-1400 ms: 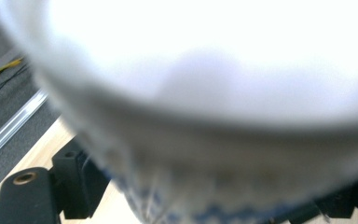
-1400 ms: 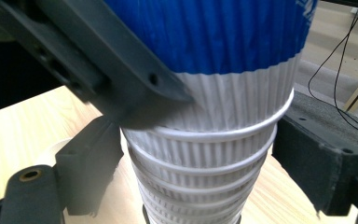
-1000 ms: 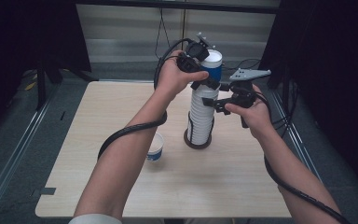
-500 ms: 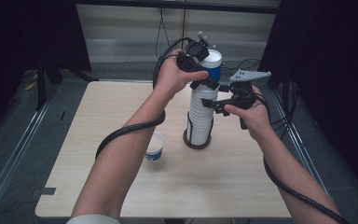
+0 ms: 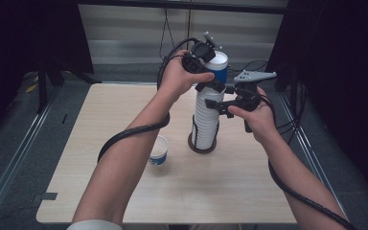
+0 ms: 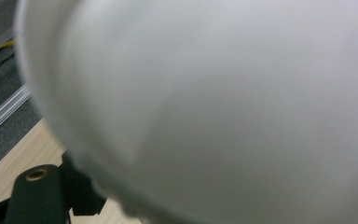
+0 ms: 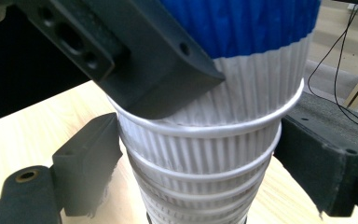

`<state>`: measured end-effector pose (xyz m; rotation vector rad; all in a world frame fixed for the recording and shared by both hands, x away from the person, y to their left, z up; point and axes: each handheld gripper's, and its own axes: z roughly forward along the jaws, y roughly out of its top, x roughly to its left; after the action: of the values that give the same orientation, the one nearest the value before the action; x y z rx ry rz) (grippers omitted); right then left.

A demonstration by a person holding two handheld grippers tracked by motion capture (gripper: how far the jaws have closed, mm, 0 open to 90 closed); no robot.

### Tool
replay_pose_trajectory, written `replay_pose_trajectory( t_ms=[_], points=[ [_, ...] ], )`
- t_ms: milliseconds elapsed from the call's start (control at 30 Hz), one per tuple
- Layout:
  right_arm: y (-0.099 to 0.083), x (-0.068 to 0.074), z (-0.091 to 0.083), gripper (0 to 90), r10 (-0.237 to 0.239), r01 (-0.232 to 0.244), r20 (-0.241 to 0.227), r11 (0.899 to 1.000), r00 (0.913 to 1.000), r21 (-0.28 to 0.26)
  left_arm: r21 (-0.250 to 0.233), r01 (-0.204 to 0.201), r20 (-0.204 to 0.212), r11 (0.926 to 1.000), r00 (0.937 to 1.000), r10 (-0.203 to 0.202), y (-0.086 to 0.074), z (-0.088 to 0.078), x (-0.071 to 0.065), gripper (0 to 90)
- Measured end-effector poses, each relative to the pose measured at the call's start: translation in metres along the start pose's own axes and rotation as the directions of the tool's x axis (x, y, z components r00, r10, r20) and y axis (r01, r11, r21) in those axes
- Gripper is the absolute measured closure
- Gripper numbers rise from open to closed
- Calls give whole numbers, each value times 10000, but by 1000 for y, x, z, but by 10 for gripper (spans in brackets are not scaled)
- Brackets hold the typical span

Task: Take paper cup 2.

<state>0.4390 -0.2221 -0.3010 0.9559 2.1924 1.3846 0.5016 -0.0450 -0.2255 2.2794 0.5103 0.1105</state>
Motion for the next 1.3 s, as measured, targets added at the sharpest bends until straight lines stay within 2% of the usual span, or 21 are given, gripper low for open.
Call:
replay_pose_trajectory(
  t_ms=[200, 267, 467, 500, 600, 1033, 1300],
  points=[
    [-2, 0, 1, 146, -28, 28, -8, 9999, 10000, -121, -73, 46, -19, 10000, 10000, -46, 1, -3, 1, 196],
    [-1, 0, 1, 147, -68, 68, -3, 9999, 10000, -82, -199, 192, 10, 9996, 9998, -192, 1, -4, 1, 198],
    [-2, 1, 1, 148, -126, 126, 13, 9999, 9999, -74, -165, 57, 37, 9998, 10000, -56, 2, -7, 1, 204],
    [-1, 1, 1, 148, -90, 90, 31, 9999, 10000, -51, -76, -38, -79, 10000, 10000, 37, 4, -7, -1, 205],
    [-2, 0, 0, 148, -89, 89, 46, 10000, 9999, -43, -103, -38, -87, 9999, 10000, 37, 6, -8, -1, 209],
    [-3, 0, 1, 147, -105, 106, 82, 9999, 9999, -118, -822, 91, -82, 9966, 9999, -98, 9, -26, 0, 239],
    [-3, 1, 1, 146, -97, 98, 107, 9999, 9999, -134, -1012, 115, -131, 9948, 9998, -129, 11, -37, -1, 241]
  ],
)
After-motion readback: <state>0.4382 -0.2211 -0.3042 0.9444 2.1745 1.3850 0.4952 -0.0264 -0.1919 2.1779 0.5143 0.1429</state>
